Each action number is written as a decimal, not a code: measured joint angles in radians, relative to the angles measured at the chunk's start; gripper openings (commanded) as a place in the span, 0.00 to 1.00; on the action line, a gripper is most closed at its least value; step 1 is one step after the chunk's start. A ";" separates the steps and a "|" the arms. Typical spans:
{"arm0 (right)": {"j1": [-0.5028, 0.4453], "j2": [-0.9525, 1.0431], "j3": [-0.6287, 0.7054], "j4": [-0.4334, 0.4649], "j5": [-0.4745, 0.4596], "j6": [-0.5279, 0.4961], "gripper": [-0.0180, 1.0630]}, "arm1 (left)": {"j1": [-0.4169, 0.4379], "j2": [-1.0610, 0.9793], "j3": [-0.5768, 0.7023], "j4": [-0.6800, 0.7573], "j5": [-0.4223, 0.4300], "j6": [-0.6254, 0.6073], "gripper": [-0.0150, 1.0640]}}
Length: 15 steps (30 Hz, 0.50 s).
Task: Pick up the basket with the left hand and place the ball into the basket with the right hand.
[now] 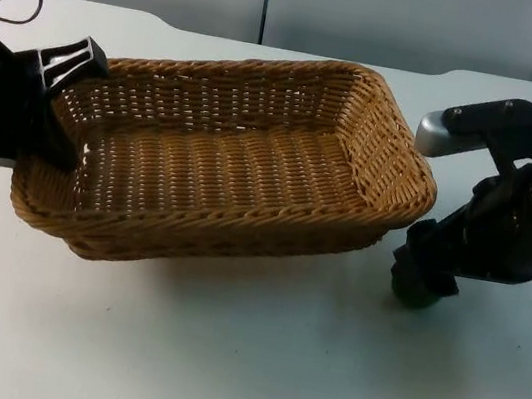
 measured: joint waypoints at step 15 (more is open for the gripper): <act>0.000 0.039 0.000 0.032 -0.087 0.003 0.02 | 0.000 0.000 0.000 0.000 0.000 0.002 0.01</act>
